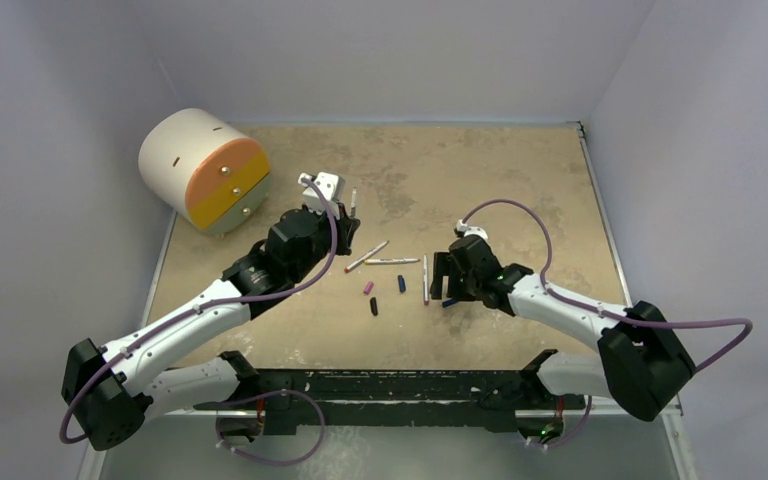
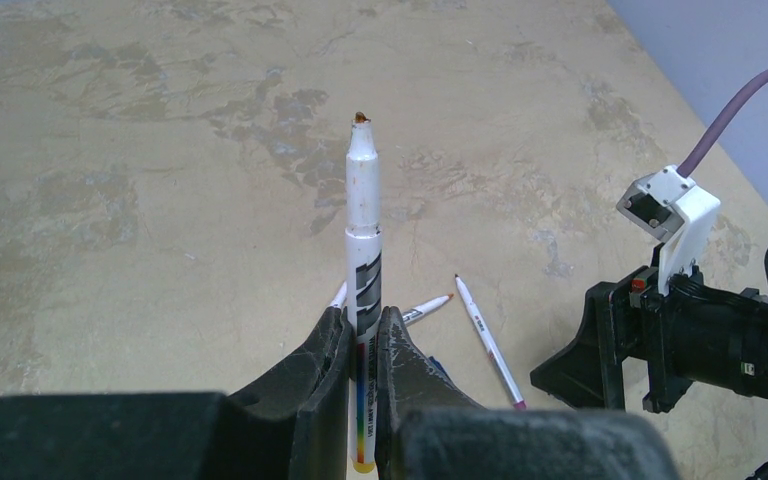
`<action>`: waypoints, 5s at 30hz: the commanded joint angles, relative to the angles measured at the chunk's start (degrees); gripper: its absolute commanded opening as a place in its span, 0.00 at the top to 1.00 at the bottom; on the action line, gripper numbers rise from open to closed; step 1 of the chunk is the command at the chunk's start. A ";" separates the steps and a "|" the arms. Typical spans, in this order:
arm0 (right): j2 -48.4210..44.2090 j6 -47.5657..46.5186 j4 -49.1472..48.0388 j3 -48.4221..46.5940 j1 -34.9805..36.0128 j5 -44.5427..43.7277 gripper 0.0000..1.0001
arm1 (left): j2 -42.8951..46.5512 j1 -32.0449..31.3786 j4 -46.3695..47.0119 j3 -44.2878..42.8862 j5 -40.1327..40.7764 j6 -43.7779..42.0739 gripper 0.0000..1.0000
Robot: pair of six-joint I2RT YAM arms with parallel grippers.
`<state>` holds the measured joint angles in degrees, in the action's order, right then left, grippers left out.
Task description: Insert the pens into the pen caps
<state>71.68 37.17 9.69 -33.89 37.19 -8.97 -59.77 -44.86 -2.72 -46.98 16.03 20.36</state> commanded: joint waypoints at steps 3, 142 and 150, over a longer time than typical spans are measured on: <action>-0.36 0.98 -2.15 1.60 0.43 0.95 0.19 | -0.20 -0.09 1.71 -0.17 -0.39 -0.59 1.00; -7.35 -8.99 -28.67 -24.56 3.77 -0.20 1.00 | -8.97 0.21 21.38 -4.15 -24.48 8.26 1.00; -8.41 -8.78 -28.60 -23.42 3.78 0.28 1.00 | -10.69 0.22 22.77 -5.00 -25.07 8.79 1.00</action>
<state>64.95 29.32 -15.84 -57.21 41.01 -9.41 -69.87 -44.75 15.88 -48.75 -7.51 28.10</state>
